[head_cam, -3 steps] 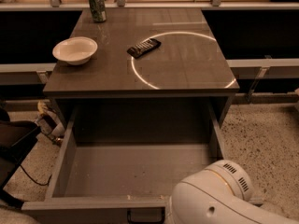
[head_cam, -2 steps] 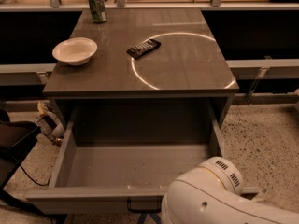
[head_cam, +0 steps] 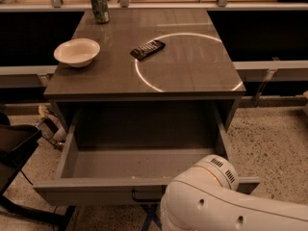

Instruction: Close top drawer

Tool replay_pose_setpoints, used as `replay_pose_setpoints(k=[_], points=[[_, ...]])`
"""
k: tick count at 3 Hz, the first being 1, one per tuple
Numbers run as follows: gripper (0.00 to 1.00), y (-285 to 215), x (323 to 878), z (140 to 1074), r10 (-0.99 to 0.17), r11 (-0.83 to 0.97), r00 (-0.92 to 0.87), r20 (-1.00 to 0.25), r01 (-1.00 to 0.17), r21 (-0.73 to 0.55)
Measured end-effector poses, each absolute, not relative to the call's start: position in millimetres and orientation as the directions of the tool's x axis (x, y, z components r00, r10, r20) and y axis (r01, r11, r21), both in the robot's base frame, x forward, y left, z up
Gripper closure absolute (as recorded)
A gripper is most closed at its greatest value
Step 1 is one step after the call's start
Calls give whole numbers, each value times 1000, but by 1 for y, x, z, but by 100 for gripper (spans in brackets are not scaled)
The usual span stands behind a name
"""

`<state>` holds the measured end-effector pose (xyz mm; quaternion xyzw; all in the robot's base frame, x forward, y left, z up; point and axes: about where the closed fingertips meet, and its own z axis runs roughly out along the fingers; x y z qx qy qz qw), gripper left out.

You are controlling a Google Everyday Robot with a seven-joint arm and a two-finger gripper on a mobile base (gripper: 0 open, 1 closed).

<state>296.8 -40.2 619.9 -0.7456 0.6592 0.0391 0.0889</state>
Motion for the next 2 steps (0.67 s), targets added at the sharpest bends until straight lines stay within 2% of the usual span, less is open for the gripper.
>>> replay_pose_setpoints(k=[2], points=[[100,-49,331,612,-984,-88,101,-144,-992,-90]])
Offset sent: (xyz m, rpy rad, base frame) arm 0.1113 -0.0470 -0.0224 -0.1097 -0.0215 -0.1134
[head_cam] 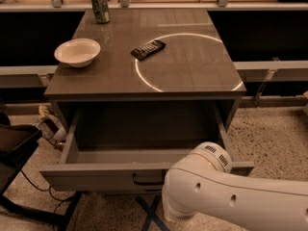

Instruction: Close top drawer

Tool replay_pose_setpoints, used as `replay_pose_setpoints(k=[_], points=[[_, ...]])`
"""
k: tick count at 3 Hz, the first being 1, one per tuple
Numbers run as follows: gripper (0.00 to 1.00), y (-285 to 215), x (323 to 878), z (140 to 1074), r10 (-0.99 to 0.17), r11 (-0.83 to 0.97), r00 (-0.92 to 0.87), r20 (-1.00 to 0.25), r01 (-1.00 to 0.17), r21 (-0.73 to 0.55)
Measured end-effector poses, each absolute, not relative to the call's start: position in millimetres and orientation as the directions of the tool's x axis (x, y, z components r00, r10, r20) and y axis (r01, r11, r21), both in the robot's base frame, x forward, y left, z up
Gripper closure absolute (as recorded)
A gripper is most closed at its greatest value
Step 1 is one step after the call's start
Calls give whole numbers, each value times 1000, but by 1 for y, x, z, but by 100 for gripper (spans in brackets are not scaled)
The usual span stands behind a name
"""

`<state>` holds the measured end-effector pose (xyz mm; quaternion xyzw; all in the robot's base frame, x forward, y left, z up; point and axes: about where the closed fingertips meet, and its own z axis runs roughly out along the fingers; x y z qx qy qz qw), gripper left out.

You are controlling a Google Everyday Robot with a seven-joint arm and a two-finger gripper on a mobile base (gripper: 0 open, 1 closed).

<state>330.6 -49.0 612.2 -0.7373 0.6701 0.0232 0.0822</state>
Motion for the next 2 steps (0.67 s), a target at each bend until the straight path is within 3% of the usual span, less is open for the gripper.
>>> replay_pose_setpoints(k=[2], points=[[100,-83,396,605,-996,-29,37,-84,-995,-97]])
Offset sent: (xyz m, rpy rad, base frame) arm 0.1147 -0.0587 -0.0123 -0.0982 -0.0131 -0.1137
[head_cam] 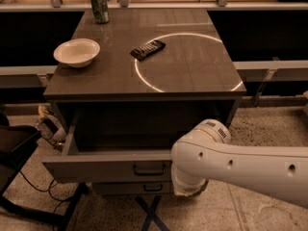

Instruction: Close top drawer

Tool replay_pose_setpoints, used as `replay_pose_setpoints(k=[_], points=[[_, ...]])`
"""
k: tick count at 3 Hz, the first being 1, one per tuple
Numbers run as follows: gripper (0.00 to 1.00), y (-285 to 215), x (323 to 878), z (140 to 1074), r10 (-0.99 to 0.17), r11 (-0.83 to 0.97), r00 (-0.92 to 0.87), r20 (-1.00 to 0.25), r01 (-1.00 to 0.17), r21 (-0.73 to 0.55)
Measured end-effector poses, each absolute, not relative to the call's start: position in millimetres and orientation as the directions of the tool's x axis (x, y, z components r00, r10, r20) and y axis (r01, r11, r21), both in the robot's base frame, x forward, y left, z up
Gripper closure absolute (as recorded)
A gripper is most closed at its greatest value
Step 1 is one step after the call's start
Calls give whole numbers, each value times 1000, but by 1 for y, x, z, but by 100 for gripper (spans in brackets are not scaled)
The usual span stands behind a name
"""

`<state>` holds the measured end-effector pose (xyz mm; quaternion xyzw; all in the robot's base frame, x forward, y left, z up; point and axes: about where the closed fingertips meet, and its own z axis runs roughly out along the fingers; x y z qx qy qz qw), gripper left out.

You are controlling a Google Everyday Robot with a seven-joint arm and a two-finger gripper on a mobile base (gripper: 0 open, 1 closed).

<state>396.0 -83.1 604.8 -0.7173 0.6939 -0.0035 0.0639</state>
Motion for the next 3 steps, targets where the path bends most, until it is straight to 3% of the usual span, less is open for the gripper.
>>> replay_pose_setpoints(k=[3], points=[[100,-105,462,620,-999,17,-10,-47,-990,-137]])
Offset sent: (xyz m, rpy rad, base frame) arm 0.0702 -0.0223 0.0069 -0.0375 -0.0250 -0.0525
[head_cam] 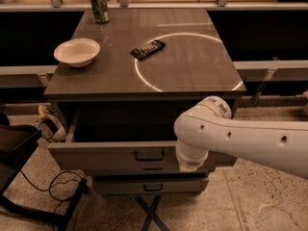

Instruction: Close top drawer

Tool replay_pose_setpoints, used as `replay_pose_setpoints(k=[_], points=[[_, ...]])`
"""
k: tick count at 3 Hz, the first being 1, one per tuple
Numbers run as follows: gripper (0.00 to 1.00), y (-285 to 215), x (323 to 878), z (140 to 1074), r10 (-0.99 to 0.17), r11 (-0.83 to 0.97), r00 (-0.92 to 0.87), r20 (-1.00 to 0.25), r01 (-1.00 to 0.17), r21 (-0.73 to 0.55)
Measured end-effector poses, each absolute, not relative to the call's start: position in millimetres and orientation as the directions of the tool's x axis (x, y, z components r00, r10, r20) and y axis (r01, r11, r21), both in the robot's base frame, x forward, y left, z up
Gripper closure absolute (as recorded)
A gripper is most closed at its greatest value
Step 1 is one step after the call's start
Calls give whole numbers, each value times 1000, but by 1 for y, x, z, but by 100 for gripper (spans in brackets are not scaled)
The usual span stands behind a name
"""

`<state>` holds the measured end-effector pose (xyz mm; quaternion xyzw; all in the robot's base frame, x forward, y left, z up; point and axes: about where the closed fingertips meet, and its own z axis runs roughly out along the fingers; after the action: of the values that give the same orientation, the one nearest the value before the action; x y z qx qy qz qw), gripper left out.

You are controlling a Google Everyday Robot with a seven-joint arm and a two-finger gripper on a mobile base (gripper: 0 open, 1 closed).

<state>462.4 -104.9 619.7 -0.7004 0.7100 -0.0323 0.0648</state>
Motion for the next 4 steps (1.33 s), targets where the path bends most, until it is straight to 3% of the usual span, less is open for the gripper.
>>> replay_pose_setpoints(k=[4], points=[[100,-85,525,627,-991,33,-6,-131,-979,-201]])
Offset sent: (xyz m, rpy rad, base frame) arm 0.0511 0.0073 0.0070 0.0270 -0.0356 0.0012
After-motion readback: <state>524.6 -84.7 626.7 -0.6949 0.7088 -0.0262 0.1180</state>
